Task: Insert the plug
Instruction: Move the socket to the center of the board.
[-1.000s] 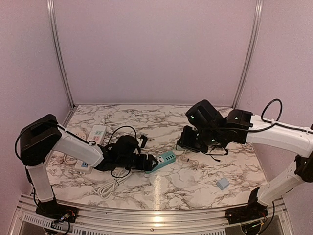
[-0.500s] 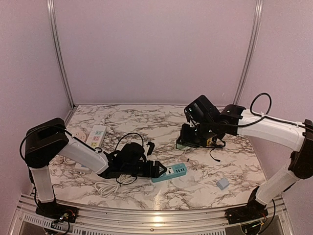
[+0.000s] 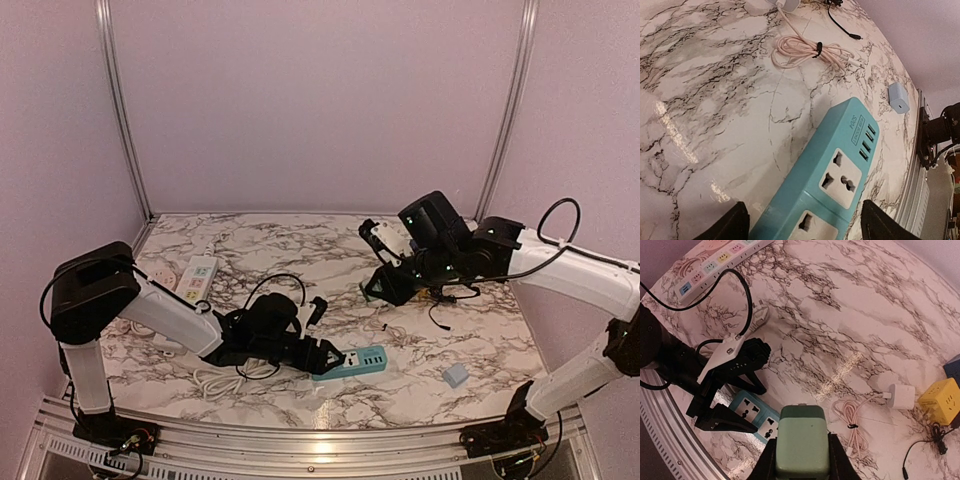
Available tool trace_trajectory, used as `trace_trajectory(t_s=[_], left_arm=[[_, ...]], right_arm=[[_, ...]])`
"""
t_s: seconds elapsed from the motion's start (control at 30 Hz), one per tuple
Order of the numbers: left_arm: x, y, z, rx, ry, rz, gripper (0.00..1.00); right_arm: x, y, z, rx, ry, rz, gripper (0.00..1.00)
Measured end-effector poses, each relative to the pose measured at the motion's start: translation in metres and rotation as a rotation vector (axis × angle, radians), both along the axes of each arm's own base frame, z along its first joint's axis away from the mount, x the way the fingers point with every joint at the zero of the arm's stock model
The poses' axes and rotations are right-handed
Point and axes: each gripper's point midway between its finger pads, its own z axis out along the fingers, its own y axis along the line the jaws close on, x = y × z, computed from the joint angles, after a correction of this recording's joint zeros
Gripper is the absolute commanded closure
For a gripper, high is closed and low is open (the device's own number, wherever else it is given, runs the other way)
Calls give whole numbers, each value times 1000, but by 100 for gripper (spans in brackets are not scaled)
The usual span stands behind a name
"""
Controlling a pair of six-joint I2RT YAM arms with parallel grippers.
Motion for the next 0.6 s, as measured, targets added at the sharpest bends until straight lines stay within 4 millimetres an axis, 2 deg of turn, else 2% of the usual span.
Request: trace_trajectory(t_s=[0.13, 0.27, 0.4, 0.6], left_arm=[[-6, 0, 0, 9, -13, -47, 23], [-11, 1, 3, 14, -25, -84, 24], [-14, 1, 9, 9, -41, -114, 19], [-12, 13, 30, 1, -93, -87, 2]], right_arm=[[-19, 8, 14, 14, -56, 201, 100], [-34, 14, 16, 11, -82, 358, 100], [-48, 21, 2, -53, -100, 499, 100], [-67, 39, -32, -219, -93, 675, 100]])
